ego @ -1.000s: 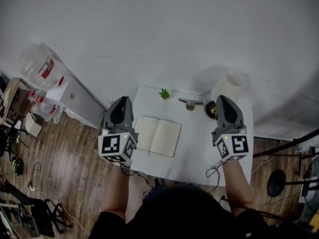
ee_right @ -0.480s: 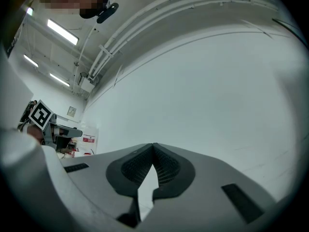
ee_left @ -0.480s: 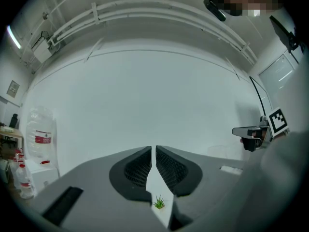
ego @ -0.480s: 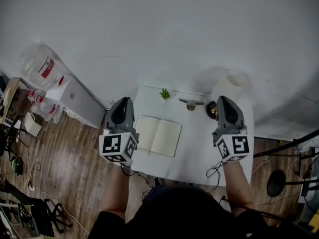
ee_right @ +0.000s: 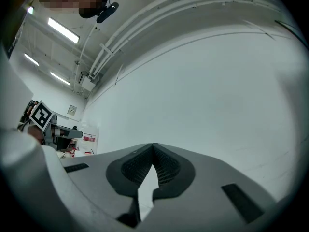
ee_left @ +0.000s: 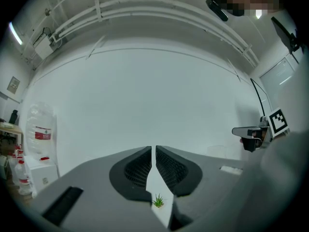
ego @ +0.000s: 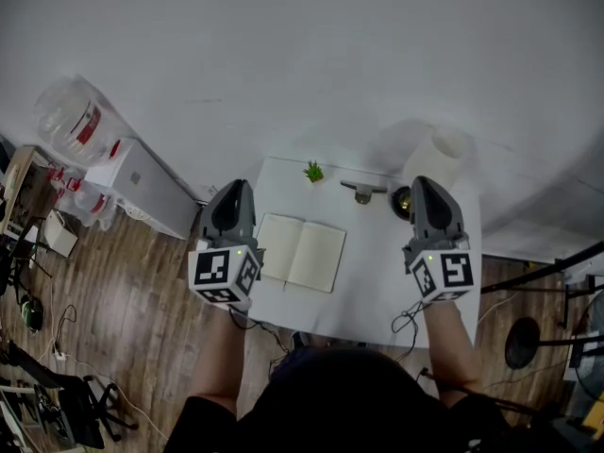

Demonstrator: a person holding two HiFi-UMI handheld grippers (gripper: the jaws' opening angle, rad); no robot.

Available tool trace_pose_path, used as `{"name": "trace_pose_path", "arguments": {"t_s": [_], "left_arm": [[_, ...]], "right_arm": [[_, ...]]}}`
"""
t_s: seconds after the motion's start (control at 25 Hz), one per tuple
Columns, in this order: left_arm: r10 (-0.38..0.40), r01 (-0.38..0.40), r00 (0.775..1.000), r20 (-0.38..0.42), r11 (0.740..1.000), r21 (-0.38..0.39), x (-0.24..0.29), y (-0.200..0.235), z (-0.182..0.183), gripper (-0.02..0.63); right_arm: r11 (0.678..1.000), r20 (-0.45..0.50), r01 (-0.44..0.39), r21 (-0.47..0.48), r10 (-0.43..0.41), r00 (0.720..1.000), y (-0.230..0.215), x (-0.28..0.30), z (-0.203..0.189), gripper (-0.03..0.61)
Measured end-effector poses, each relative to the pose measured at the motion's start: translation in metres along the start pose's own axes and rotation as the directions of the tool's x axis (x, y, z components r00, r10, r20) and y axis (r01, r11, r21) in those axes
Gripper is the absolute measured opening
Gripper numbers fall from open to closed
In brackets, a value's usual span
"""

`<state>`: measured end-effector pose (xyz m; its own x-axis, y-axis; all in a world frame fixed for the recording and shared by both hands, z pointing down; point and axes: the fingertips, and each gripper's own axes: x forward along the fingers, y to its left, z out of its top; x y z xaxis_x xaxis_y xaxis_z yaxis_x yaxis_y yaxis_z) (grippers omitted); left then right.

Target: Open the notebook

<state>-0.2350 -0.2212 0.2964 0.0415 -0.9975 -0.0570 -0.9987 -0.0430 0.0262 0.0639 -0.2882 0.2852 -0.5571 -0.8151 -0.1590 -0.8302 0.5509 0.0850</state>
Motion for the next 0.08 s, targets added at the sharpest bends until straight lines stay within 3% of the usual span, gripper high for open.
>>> {"name": "trace_pose_path", "arguments": {"t_s": [0.08], "left_arm": [[-0.001, 0.001, 1.000, -0.007, 1.000, -0.001, -0.0029, 0.0013, -0.0027, 0.029]], "right_arm": [[1.000, -0.005, 0.001, 0.001, -0.001, 1.000, 0.0033, -0.0022, -0.0013, 0.003]]}}
